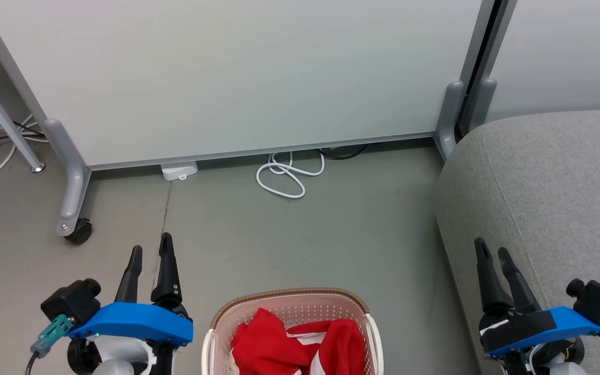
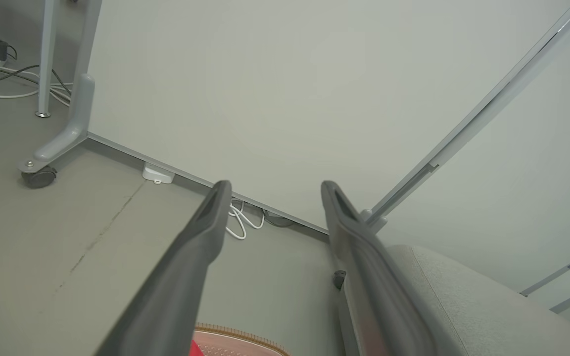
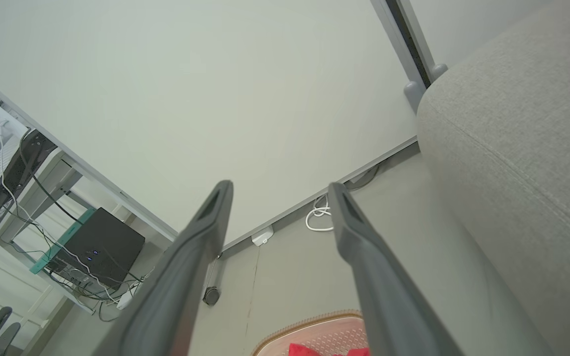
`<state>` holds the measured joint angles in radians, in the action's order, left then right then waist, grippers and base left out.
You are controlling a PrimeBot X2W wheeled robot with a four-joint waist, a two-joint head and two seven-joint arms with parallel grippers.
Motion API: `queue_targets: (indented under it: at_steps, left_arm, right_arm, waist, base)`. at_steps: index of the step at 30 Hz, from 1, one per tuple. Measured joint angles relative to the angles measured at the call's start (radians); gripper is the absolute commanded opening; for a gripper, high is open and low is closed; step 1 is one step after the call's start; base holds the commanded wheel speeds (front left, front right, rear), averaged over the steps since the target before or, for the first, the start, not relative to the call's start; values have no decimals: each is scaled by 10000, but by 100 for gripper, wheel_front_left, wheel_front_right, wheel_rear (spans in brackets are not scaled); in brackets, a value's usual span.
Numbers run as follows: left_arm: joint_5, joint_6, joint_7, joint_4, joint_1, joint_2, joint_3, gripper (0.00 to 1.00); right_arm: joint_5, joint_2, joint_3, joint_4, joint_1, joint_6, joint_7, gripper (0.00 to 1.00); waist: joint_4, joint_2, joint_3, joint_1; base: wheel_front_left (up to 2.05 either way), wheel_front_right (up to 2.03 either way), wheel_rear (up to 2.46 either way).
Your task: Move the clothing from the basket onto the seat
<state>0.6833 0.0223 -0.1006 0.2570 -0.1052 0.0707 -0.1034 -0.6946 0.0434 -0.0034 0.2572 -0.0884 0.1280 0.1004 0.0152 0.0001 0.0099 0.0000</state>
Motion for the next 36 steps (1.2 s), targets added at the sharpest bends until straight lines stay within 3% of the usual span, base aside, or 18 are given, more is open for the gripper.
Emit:
queue_targets:
  at_steps: [36]
  left_arm:
    - [-3664, -336, -951, -44, -260, 82, -719, 100]
  right_arm:
    - [3733, 19, 368, -155, -42, 12, 949, 100]
  waist:
    - [105, 0, 130, 1]
  base:
    - [0, 0, 0]
